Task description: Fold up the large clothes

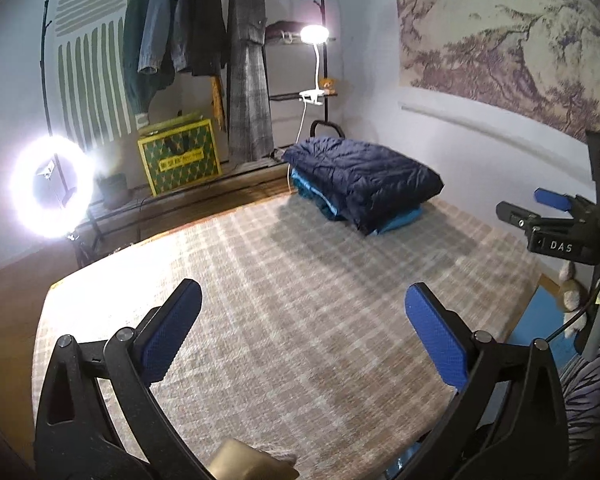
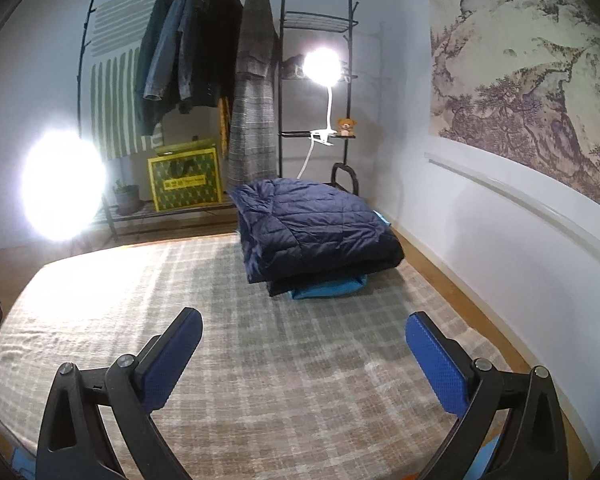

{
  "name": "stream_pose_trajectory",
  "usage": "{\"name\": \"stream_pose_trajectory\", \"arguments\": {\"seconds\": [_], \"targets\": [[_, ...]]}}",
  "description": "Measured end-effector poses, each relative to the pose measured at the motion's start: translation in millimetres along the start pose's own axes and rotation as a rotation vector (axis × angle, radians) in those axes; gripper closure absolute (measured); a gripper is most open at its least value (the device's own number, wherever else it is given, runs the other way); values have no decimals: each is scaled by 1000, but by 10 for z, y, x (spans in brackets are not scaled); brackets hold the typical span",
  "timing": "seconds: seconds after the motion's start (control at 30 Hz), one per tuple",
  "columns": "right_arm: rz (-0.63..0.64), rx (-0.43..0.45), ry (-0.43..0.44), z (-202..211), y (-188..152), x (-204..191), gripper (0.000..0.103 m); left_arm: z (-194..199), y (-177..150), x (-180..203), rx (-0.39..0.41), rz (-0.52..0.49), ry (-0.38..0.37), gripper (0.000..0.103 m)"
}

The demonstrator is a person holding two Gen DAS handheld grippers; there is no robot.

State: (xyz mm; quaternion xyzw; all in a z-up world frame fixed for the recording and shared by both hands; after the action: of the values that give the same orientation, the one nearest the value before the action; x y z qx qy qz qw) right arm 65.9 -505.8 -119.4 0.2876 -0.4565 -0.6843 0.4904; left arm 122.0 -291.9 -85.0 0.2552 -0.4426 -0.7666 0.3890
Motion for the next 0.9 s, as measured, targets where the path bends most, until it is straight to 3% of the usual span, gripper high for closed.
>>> {"name": "stream_pose_trajectory", "arguments": {"seconds": [0.33, 0.9], "targets": [[-21, 5, -5, -81, -20, 18, 0, -175, -96, -95, -43, 55, 41, 0], [-71, 63, -14, -26, 53, 69, 0, -107, -56, -85, -9, 42, 61, 0]]}}
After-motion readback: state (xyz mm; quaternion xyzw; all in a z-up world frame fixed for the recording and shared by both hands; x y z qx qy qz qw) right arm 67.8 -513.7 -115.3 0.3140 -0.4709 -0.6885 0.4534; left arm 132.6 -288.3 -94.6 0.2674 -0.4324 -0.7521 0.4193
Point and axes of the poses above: each gripper's, at about its wrist camera, not at the fingertips, and z roughly against the way its jaws point, x to its right, y to its top, the point moved 5 cm from there along -z, roughly the way its jaws point, and after that the axes turned 5 degrees about x, right-handed, at the moved point
